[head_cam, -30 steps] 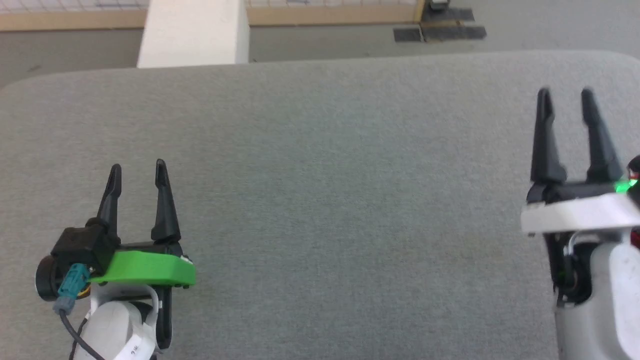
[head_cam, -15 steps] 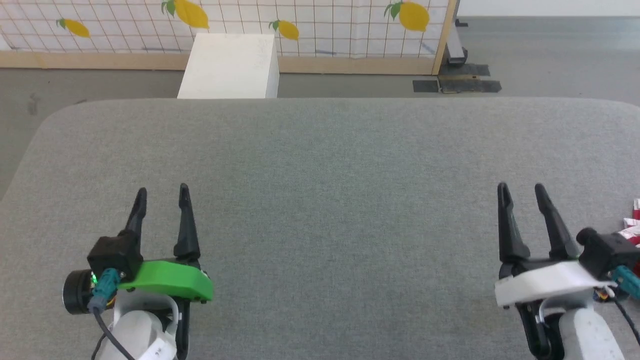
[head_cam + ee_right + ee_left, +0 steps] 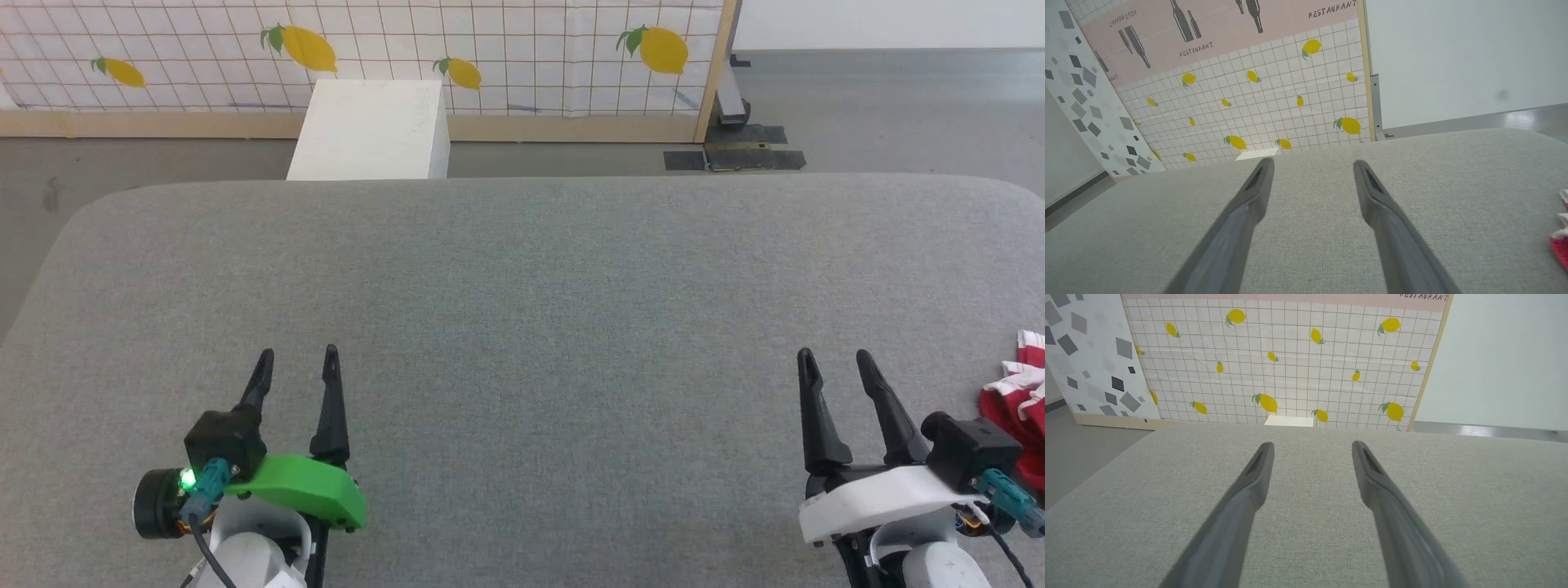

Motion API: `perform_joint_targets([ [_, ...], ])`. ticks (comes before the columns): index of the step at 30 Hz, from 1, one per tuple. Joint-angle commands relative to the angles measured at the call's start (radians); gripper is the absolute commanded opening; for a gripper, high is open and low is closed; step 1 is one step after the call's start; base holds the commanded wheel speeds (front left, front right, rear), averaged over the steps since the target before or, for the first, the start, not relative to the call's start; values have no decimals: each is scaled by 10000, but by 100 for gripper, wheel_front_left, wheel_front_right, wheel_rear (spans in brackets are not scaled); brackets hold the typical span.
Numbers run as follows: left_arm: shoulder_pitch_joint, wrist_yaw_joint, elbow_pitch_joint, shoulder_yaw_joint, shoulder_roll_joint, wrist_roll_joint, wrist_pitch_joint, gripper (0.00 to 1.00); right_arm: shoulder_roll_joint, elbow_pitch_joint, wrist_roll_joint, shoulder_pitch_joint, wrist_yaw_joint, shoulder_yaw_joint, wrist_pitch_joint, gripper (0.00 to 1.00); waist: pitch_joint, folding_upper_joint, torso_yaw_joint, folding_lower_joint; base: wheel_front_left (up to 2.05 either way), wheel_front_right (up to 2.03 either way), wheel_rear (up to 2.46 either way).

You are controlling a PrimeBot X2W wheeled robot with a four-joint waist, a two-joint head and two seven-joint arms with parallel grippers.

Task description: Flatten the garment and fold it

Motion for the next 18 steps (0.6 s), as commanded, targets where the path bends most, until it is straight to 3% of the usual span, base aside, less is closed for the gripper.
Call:
perform_joint_targets([
  [1,55,-83,66,-41,-62,45,-74,100,2,25,17,169,-15,47,0,100,-14,0,-3,0,0,0,0],
  [3,38,-106,130,-59,-65,55,-78,100,2,40,39,169,-15,66,13,100,-21,0,-4,0,0,0,0],
  [4,1,-58,116,-51,-11,4,-12,0,0,24,2,4,0,44,3,0,-22,0,-4,0,0,0,0],
  [18,85,-112,-47,64,-100,198,183,0,0,-118,-184,41,-1,46,169,0,-41,0,-10,0,0,0,0],
])
